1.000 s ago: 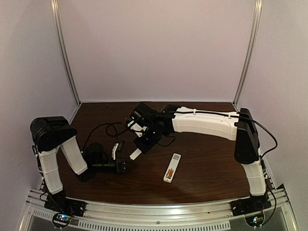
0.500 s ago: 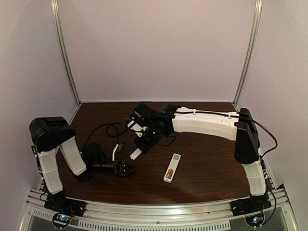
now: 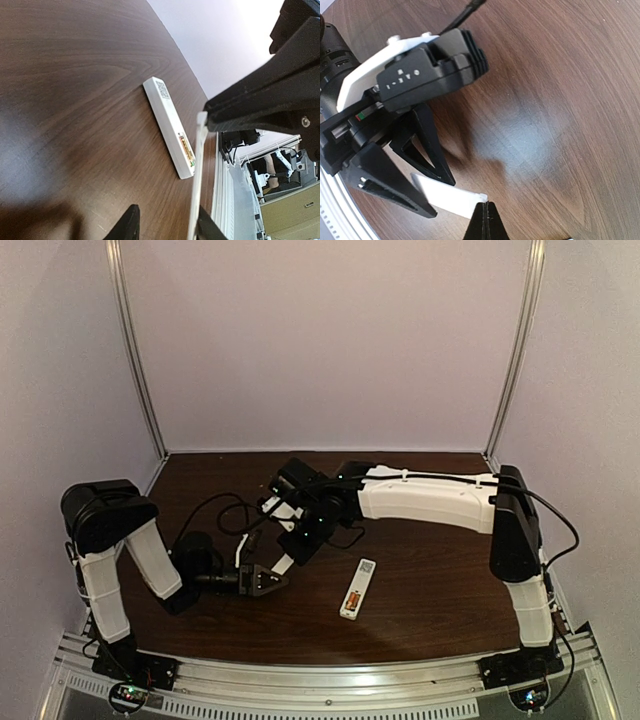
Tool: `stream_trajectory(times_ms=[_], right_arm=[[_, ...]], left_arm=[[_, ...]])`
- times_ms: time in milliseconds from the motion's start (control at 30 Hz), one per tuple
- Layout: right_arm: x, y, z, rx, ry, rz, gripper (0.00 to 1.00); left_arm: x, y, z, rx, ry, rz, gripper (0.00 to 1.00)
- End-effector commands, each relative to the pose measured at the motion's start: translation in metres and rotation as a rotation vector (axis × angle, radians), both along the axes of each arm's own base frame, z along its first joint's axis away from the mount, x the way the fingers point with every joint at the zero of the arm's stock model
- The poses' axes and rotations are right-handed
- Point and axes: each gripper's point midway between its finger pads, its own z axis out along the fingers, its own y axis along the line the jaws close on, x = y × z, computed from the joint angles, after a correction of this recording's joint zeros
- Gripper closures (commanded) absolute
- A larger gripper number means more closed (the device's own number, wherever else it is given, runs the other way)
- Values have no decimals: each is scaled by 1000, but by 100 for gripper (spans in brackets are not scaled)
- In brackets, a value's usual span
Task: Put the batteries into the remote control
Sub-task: Pass from the right arm to the left
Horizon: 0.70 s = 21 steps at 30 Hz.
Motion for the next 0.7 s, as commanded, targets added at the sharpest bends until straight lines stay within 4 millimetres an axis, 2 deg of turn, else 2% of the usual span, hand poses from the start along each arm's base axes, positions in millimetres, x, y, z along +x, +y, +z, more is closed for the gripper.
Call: stream_trajectory(times_ms=[0,267,333,400,433,567,600,667], right_arm=[[-8,4,7,11,-10,31,100],[-10,6,5,9,-11,41,100],[-8,5,8,9,-19,36,99],[-7,4,16,18,-34,28,74],[-5,3,24,30,-49,18,64],[12,-10,67,105,-99,-55,46],[16,-14,79,142,-99,-70,44],[24,-24,108,241,-107,-104,33]], left_arm=[[5,-7,83,-264,-316,-33,70],[2,-8,94,-286,-333,-55,99],[2,-8,97,-293,-337,-56,100],[1,-7,100,-298,-342,-57,100],[0,-7,101,-299,-346,-55,100],[0,-4,106,-295,-380,-42,100],[1,-5,106,-283,-390,-44,100],[4,-7,105,-250,-411,-46,100]])
